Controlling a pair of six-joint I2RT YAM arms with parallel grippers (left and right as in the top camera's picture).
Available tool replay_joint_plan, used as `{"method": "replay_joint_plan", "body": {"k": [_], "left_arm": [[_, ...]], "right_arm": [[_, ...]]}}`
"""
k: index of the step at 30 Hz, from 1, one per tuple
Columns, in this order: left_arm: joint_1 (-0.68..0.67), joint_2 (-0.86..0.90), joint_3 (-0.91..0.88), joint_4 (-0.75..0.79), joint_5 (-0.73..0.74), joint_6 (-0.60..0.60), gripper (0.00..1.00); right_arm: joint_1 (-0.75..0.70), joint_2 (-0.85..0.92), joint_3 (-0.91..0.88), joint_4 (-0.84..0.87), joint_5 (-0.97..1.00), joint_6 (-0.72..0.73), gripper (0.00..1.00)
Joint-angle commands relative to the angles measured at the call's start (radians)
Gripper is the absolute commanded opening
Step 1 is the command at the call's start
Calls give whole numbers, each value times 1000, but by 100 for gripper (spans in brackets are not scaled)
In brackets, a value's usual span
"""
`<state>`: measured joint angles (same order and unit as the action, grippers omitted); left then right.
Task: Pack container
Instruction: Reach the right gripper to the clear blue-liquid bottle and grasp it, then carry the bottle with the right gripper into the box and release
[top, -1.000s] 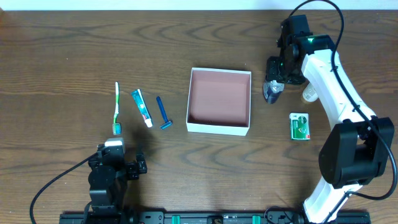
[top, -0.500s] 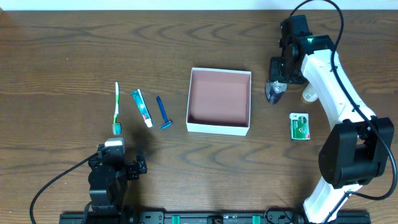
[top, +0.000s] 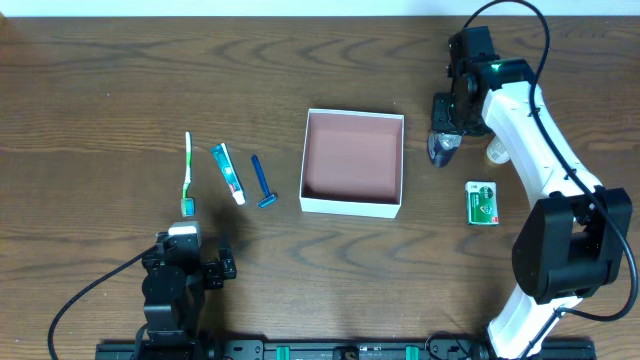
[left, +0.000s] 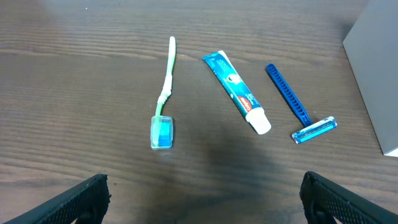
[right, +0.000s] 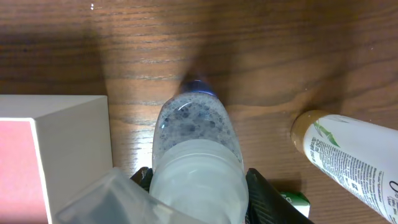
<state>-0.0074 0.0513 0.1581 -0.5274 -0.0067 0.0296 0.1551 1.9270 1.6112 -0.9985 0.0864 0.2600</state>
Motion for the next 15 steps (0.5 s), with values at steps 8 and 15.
{"method": "replay_joint_plan", "body": {"k": [8, 15], "left_arm": [[5, -2, -14, -1, -1, -2, 98], [5, -2, -14, -1, -1, -1, 98]], "right_arm": [[69, -92, 160, -180, 11, 24, 16], [219, -222, 329, -267, 11, 98, 12]]}}
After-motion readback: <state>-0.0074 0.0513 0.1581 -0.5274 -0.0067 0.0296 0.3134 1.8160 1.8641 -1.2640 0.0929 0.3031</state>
